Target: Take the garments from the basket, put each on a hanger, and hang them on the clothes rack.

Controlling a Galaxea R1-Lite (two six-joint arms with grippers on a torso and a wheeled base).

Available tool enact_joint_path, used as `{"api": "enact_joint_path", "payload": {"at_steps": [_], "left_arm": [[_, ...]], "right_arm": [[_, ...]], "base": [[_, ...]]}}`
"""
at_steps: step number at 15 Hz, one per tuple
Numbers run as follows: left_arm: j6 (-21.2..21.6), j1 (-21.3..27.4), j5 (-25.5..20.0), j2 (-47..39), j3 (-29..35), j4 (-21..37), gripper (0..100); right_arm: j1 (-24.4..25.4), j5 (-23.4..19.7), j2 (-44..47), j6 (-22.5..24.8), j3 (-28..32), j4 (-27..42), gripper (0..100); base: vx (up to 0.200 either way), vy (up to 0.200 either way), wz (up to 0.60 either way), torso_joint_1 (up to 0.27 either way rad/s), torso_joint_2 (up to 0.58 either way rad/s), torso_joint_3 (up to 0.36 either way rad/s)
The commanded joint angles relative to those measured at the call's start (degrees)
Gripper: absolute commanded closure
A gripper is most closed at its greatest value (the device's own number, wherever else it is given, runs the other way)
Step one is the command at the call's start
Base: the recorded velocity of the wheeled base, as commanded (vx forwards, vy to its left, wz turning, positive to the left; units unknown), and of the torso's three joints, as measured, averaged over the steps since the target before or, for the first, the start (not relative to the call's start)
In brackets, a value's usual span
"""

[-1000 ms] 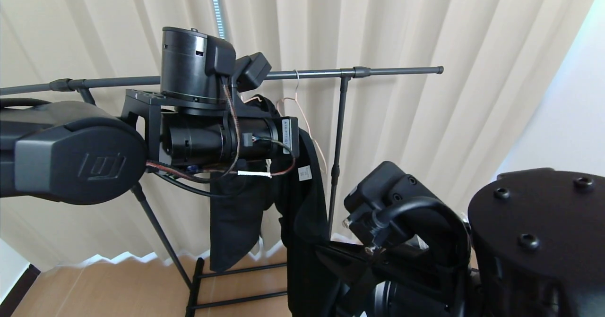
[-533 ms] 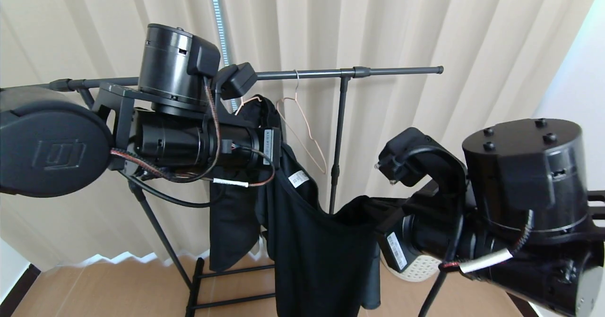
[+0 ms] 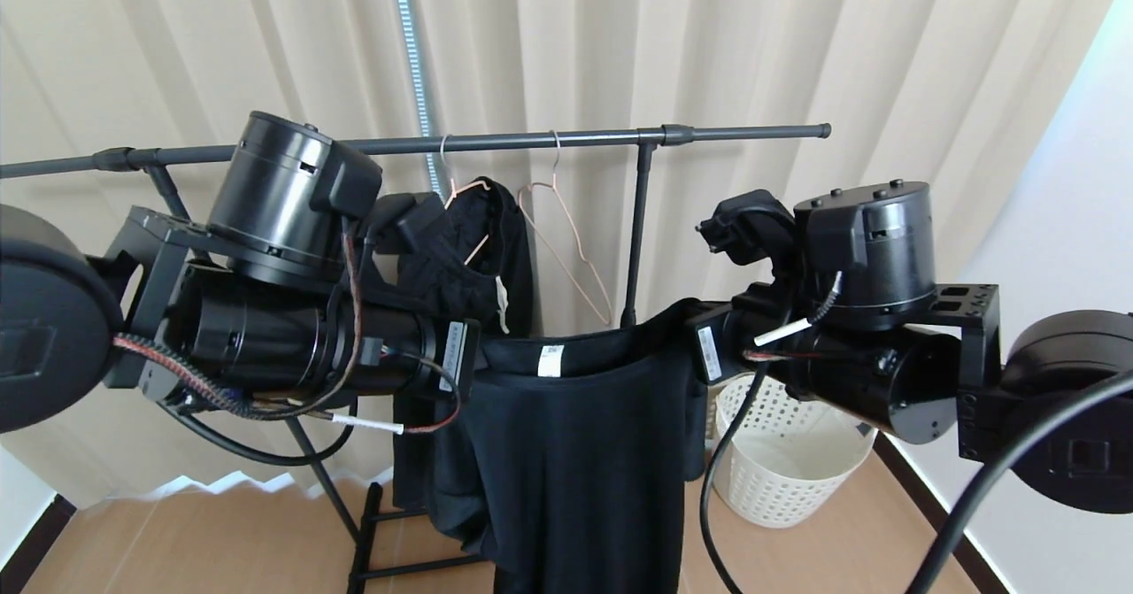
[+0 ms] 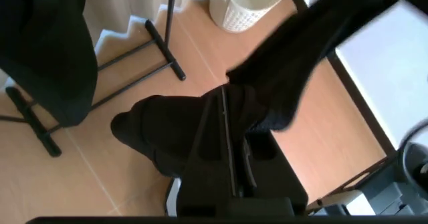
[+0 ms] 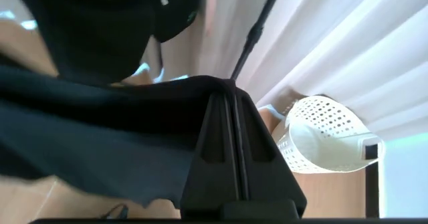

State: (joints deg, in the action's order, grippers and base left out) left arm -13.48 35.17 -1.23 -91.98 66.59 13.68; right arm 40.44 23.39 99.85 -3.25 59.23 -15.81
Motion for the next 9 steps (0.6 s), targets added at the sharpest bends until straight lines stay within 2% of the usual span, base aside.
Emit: {"api": "enact_joint_path", "payload": {"at_steps": [1, 4, 7, 9], "left_arm": [[-0.3, 1.9, 0.6, 1.4, -3.7, 0.0, 100], [-1.7, 6.7, 1.4, 1.2, -7.8, -0.1, 100], [-6.6, 12.9, 1.3, 0.0, -8.3, -0.1, 100], [-9.9, 16.4, 1.3, -1.7, -7.3, -0.7, 100]], "right_arm": [[-0.7, 0.2, 3.8, -2.9, 2.5, -1.0, 100], [-0.7, 0.2, 5.1, -7.5, 5.5, -1.3, 100], [0.2, 0.0, 6.1, -12.3, 7.7, -1.7, 100], [1.6, 0.4, 7.9, -14.6, 8.3, -4.4, 100]], "base": [[0.0, 0.0, 0.0, 0.0, 0.0, 0.0], [0.0, 0.0, 0.0, 0.0, 0.0, 0.0], [0.0, 0.0, 0.0, 0.0, 0.0, 0.0], [0.0, 0.0, 0.0, 0.0, 0.0, 0.0]]}}
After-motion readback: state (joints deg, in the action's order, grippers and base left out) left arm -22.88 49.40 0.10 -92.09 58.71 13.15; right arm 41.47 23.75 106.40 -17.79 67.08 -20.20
